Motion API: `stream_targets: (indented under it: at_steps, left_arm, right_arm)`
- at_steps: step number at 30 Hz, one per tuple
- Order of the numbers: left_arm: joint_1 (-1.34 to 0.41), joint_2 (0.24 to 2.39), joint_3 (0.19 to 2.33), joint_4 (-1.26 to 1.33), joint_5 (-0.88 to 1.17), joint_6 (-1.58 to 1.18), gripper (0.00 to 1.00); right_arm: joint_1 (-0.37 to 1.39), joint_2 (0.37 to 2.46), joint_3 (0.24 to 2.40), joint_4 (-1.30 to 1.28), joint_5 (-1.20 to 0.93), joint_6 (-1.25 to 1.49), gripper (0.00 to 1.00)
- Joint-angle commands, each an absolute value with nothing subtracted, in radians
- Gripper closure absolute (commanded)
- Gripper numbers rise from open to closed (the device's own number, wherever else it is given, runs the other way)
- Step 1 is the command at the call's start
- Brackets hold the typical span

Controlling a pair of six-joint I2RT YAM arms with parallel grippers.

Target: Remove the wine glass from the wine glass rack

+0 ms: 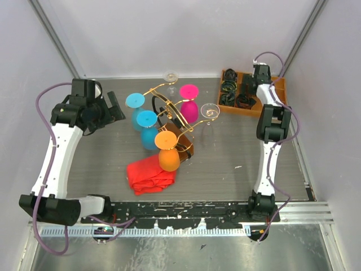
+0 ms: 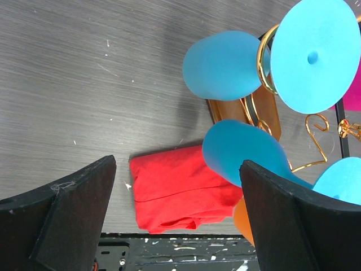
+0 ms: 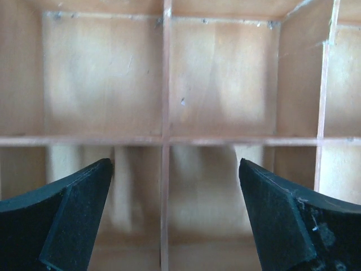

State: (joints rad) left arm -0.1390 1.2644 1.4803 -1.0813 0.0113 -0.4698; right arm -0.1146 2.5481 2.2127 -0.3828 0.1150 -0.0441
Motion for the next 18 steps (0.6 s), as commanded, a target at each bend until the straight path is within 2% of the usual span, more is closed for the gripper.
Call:
stream_targets:
  at_steps: [1, 8, 12, 18]
  left_arm:
    - [-0.135, 1.23, 1.497, -1.08, 0.049, -0.482, 0.02]
    - [-0.135, 1.173, 1.462, -1.078, 0.082, -0.523, 0.02]
    - [-0.135, 1.171, 1.461, -1.086, 0.126, -0.533, 0.02]
    - [-0.135, 1.151, 1.461, -1.093, 0.143, -0.535, 0.02]
  right_arm:
    - [-0.072, 2.287, 2.104, -0.203, 0.12, -0.084, 0.0]
    - [0.014, 2.1, 2.098, -0.464, -0.103, -0.022, 0.0]
    - [0.058, 2.186, 2.252, -0.704, -0.144, 0.016, 0.0]
    - [0.096, 2.273, 2.327, -0.817, -0.154, 0.047, 0.01]
